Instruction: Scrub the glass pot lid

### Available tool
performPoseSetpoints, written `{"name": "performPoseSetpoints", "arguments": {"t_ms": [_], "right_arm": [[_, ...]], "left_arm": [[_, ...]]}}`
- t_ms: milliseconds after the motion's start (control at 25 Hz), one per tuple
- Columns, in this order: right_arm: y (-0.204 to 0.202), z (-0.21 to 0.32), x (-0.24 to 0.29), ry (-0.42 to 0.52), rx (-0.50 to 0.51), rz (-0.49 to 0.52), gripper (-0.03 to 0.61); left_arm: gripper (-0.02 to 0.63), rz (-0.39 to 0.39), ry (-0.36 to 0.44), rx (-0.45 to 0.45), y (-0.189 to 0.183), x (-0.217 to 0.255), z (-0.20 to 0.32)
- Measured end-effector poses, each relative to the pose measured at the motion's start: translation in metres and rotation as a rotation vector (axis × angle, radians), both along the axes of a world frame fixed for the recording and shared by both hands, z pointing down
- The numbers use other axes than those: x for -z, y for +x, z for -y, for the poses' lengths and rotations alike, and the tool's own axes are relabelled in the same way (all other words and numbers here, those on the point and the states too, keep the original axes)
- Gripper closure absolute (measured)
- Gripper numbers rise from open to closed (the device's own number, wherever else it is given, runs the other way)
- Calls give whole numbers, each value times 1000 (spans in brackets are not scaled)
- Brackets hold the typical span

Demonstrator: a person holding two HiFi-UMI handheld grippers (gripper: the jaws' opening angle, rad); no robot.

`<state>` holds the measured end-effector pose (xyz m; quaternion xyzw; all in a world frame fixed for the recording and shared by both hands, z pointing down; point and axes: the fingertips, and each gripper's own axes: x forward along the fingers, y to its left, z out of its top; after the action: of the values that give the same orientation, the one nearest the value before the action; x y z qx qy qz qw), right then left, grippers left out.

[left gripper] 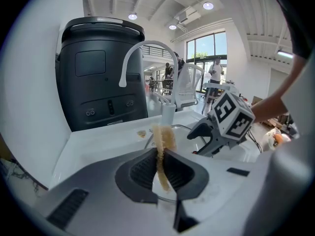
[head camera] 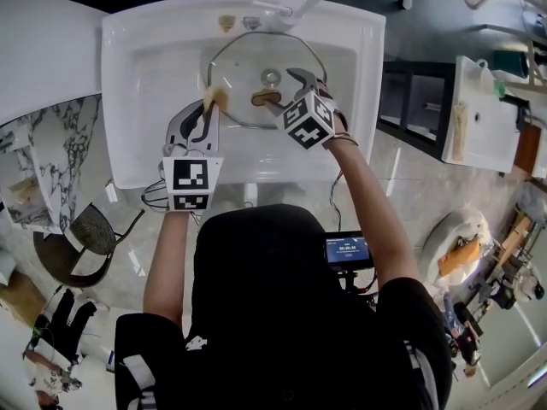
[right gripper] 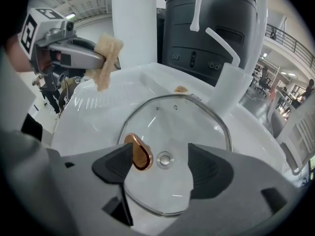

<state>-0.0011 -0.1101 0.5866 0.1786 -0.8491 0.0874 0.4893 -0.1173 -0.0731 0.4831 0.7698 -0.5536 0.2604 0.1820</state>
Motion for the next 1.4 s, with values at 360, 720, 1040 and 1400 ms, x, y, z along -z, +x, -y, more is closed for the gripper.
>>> {"name": "performPoseSetpoints", "arguments": {"t_ms": [360, 720, 1040, 1400], "right_arm": [[-1, 0, -6, -35, 11, 18, 256], [0, 2, -9, -70, 1, 45, 236], [-1, 1, -10, -71, -4, 44, 233], [-2, 1, -11, -86, 0, 33, 232]], "left_arm": [[592, 5, -13, 14, -2, -7, 3], [592, 0, -27, 2, 4, -14, 9], [592, 0, -39, -13, 7, -20, 13], [592, 25, -60, -53, 8, -31, 22]]}}
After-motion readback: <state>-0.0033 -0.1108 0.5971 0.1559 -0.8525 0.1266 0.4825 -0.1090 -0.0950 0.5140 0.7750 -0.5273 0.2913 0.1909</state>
